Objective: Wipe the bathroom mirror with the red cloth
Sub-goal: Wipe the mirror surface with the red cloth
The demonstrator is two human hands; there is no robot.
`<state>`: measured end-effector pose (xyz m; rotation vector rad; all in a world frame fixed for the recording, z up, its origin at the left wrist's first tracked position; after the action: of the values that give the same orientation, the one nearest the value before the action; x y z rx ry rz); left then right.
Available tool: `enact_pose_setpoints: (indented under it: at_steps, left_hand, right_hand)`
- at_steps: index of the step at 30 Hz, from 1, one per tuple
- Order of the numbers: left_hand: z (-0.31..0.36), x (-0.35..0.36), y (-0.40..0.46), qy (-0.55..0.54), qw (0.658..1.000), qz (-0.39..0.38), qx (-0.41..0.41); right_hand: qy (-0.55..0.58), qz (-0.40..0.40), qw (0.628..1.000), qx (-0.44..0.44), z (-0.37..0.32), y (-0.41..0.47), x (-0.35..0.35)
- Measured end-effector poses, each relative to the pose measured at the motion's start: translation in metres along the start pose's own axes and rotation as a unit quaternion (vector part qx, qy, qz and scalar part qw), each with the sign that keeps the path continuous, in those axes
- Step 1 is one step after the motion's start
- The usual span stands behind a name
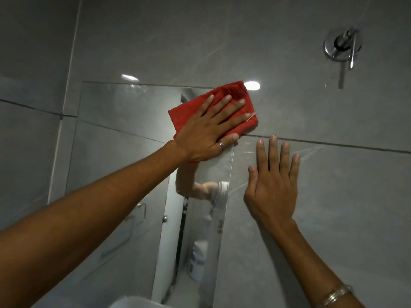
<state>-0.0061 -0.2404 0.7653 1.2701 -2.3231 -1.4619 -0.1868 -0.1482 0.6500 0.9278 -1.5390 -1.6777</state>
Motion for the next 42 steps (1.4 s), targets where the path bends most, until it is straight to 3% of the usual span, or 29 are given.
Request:
enact_pose_setpoints:
  at_steps: [20,26,30,34,42]
  left_hand:
    - [0.197,0.128,-0.321,-0.119,0.982,-0.077,0.127]
    - [0.224,0.148,-0.384,-0.095,0.972,-0.125,0.174]
    - [0.216,0.137,-0.369,-0.098,0.974,-0.126,0.159]
    - [0.183,0.110,-0.300,-0.099,0.988,-0.077,0.096]
    - [0.053,0.035,-0.079,-0.051,0.999,0.007,-0.012]
  right_hand:
    - [-0.016,-0.044,0.998,-0.042,0.010,-0.120,0.005]
    - [-0.009,-0.047,0.996,-0.082,0.011,-0.159,0.008]
    - [-0.006,-0.066,0.992,-0.107,0.013,-0.168,0.007]
    - [0.020,-0.091,0.990,-0.110,0.014,-0.165,0.001]
    - [0.102,-0.009,0.994,-0.041,-0.014,-0.017,-0.020]
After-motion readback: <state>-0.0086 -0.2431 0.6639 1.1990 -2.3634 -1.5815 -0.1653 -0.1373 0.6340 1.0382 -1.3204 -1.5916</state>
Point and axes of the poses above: each hand's wrist, its own y-axis towards the middle knuckle, its own x-axis out of the palm, z = x × y, the point moved 2 cm from there along y, towards the middle knuckle, and after that the axes turned 13 degrees about -y, right-handed, at the moved point
